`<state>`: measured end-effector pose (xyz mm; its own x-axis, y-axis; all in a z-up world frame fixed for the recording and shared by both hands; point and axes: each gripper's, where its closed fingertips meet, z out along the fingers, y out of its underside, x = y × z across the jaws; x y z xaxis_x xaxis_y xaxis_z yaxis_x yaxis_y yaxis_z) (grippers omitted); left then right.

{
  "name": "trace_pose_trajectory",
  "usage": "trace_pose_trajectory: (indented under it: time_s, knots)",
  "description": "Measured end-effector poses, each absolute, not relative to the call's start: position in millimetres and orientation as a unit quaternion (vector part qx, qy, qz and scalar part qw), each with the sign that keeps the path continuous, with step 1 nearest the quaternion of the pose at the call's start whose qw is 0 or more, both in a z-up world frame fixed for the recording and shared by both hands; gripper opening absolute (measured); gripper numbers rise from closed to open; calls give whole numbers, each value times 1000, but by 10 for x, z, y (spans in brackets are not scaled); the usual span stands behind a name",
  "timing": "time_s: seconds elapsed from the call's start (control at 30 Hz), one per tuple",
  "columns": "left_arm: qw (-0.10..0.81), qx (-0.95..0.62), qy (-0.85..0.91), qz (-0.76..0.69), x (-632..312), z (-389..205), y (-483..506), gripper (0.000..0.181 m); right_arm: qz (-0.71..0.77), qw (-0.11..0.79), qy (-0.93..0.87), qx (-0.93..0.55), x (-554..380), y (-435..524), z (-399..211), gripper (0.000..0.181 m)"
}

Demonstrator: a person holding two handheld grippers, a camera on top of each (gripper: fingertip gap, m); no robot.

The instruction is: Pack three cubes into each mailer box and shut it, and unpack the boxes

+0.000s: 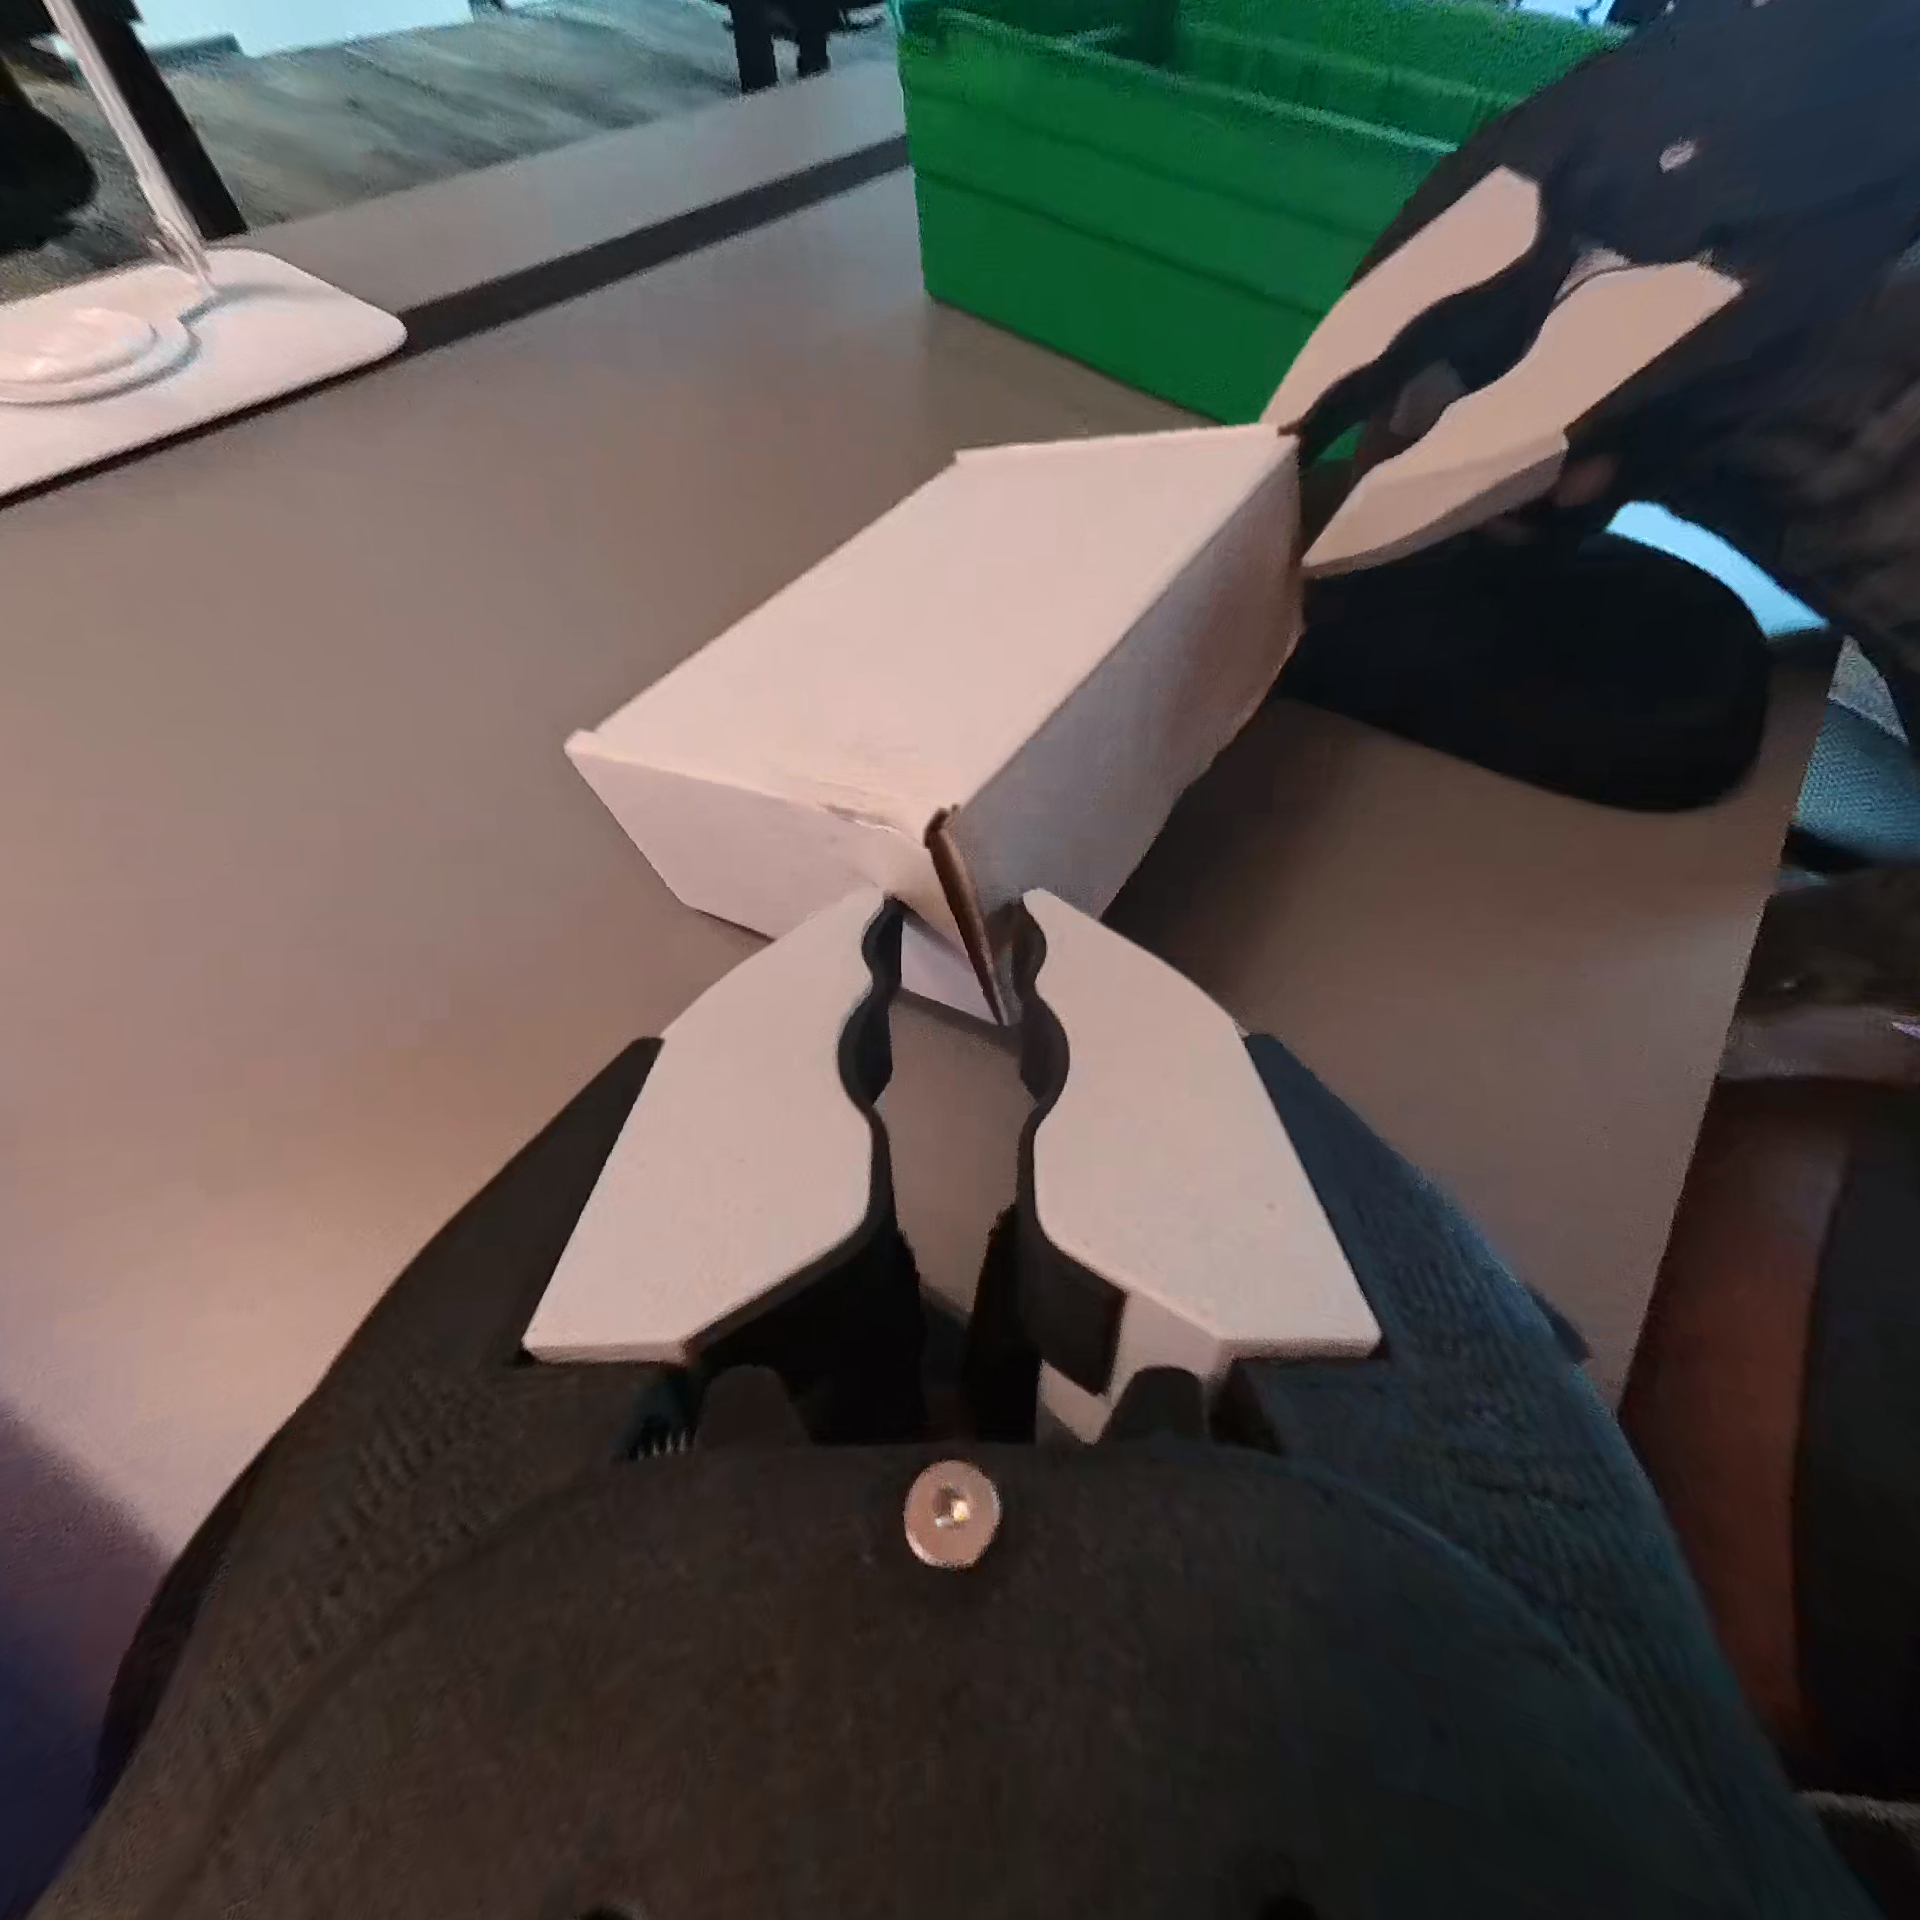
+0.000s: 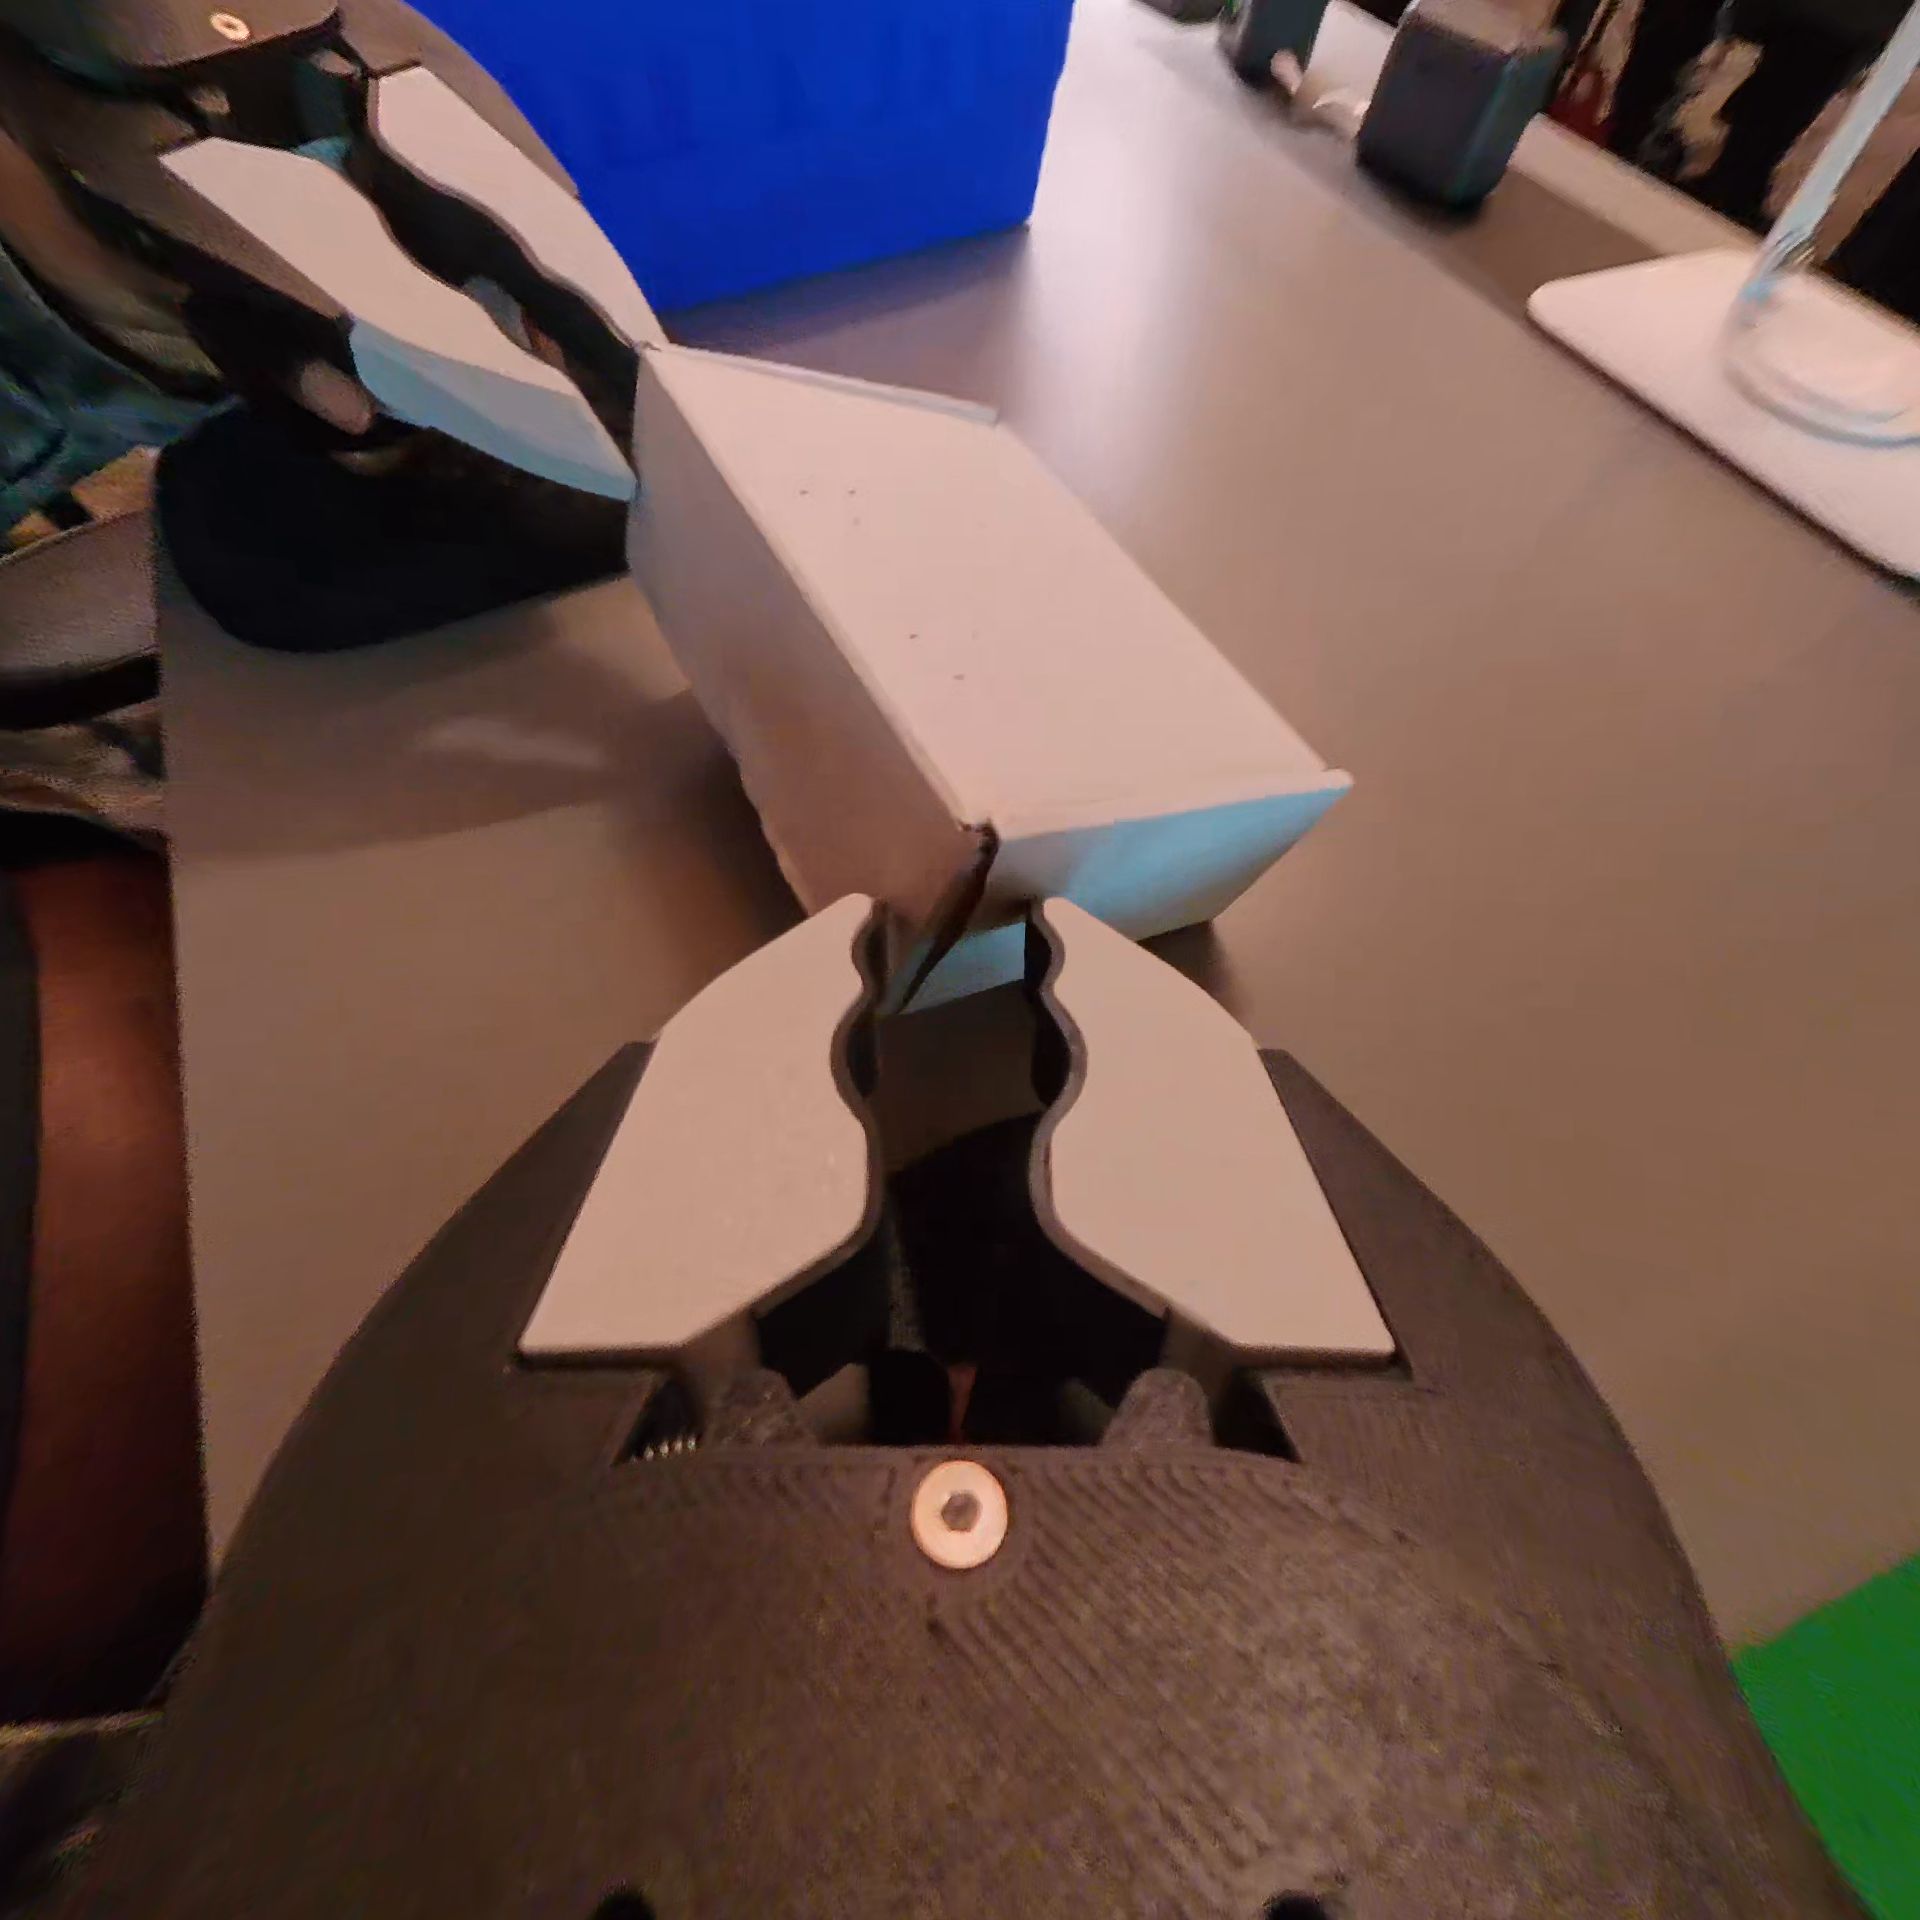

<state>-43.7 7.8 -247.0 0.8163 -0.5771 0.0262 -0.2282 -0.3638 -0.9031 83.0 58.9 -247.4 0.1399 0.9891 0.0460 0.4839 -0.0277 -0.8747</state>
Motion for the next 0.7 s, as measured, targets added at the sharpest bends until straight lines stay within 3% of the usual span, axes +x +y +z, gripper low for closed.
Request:
trace_pose_trajectory:
  time_s: [0.1, 0.2, 0.33, 0.4, 0.6, 0.7]
  knots:
    - [458, -832, 254, -182, -428, -2609, 56, 19, 316, 351, -593, -652, 867, 515, -2581, 27]
    - [430, -840, 267, -195, -382, -2676, 38, 21, 280, 312, -630, -654, 916, 470, -2724, 44]
    - [495, -804, 261, -200, -434, -2465, 54, 50, 223, 357, -674, -607, 916, 537, -2605, 91]
    - [527, -782, 257, -213, -457, -2354, 50, 58, 209, 365, -697, -581, 851, 530, -2477, 101]
    - [563, -741, 263, -254, -451, -2230, -41, 61, 159, 270, -772, -552, 501, 495, -2409, 134]
    - [579, -727, 248, -272, -493, -2174, -52, 61, 127, 207, -801, -547, 328, 566, -2520, 139]
